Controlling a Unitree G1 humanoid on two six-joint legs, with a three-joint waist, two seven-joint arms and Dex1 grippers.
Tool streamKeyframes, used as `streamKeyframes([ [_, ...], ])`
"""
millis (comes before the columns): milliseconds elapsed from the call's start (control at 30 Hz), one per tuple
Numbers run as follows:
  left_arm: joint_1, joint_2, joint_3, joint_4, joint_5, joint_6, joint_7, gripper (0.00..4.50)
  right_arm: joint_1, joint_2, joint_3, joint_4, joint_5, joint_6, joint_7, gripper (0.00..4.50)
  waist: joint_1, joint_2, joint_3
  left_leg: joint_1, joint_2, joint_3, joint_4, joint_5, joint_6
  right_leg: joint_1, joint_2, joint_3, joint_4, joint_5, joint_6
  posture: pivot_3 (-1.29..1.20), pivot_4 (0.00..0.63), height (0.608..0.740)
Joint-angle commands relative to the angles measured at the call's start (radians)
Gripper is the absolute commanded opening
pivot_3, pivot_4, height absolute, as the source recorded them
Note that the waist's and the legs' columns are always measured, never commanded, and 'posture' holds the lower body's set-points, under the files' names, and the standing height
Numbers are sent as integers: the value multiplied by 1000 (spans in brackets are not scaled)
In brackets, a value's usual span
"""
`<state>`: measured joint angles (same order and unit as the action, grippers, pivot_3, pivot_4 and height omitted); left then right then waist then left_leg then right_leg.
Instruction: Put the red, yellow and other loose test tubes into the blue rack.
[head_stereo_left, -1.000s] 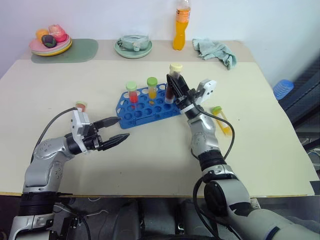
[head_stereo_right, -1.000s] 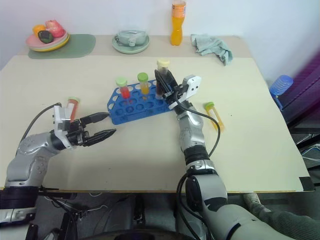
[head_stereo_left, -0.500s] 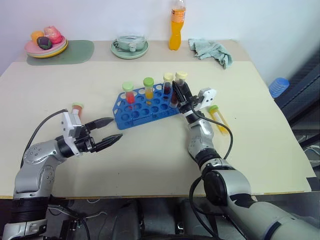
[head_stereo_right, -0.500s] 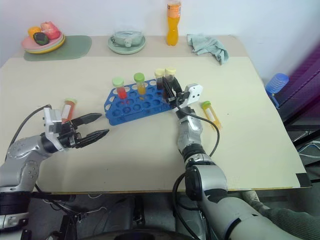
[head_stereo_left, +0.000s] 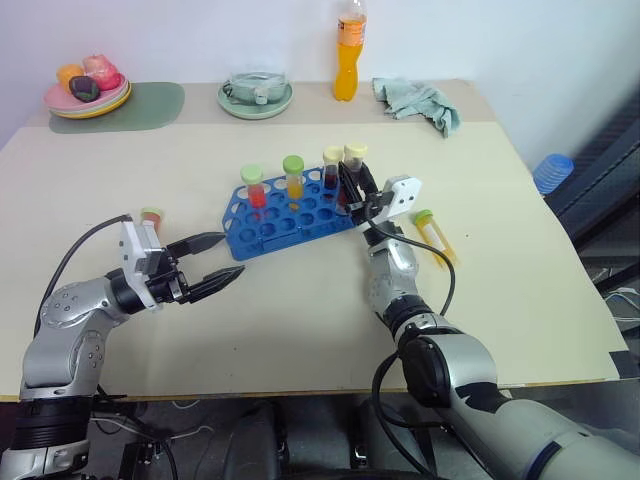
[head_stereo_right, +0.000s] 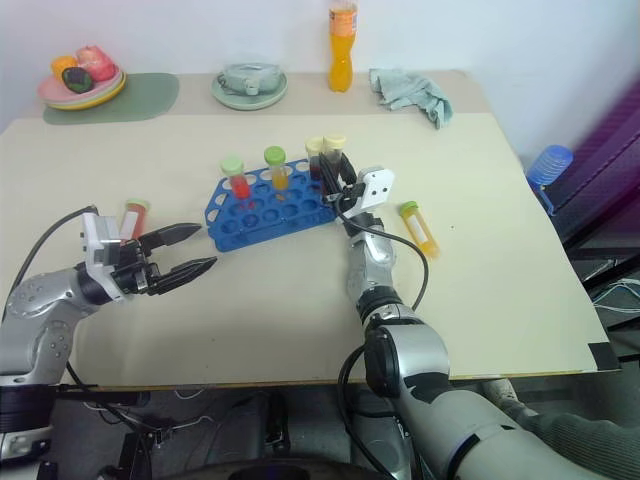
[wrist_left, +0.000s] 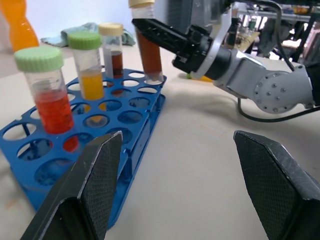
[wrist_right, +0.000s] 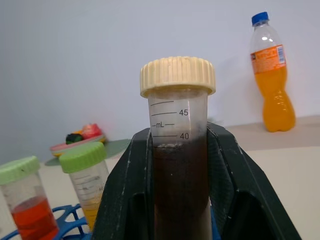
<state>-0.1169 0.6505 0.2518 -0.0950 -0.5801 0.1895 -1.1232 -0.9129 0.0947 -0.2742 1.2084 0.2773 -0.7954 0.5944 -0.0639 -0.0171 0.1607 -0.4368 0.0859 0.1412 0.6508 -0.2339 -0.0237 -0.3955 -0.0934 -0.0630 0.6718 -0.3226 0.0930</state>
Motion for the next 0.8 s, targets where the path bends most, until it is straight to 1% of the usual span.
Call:
streamKeyframes([
  [33, 2, 24, 36, -45, -26, 7, 7, 3662, -12, 7, 15, 34, -44, -15, -55, 783, -4, 0, 0, 0, 0, 0, 0, 0, 0, 0, 0, 0, 0, 0, 0, 0, 150, 740],
  [367, 6, 32, 35, -72, -37, 22, 27, 3662, 10, -1, 14, 49, -91, -36, -116, 783, -5, 0, 0, 3, 0, -1, -1, 0, 0, 3, 0, 0, 0, 0, 0, 0, 150, 740],
  [567, 8, 40, 37, -85, -44, 39, 29, 3662, 31, 20, -27, 32, -25, -55, 4, 783, -4, 0, 0, 3, 0, -1, -1, 0, 0, 4, 0, 0, -1, 0, 0, 0, 150, 740],
  [633, 7, 41, 36, -89, -46, 44, 29, 3662, 32, 27, -40, 28, -3, -53, 43, 1865, -4, 0, 0, 3, 0, -1, -1, 0, 0, 4, 0, 0, -1, 0, 0, 0, 150, 740],
  [667, 5, 41, 35, -90, -46, 47, 30, 3662, 33, 25, -38, 29, -8, -61, 43, 2236, -5, 0, 0, 3, 0, -1, -1, 0, 0, 4, 0, 0, -1, 0, 0, 0, 150, 740],
  [767, -1, 40, 30, -91, -47, 53, 32, 3662, 36, 22, -38, 27, -11, -71, 49, 3694, -6, 0, 0, 3, 0, -1, -1, 0, 0, 4, 0, 0, -1, 0, 0, 0, 150, 740],
  [800, -3, 38, 28, -91, -47, 54, 33, 3662, 37, 21, -39, 25, -10, -74, 53, 4300, -7, 0, 0, 4, 0, -1, -1, 0, 0, 4, 0, 0, -1, 0, 0, 0, 150, 740],
])
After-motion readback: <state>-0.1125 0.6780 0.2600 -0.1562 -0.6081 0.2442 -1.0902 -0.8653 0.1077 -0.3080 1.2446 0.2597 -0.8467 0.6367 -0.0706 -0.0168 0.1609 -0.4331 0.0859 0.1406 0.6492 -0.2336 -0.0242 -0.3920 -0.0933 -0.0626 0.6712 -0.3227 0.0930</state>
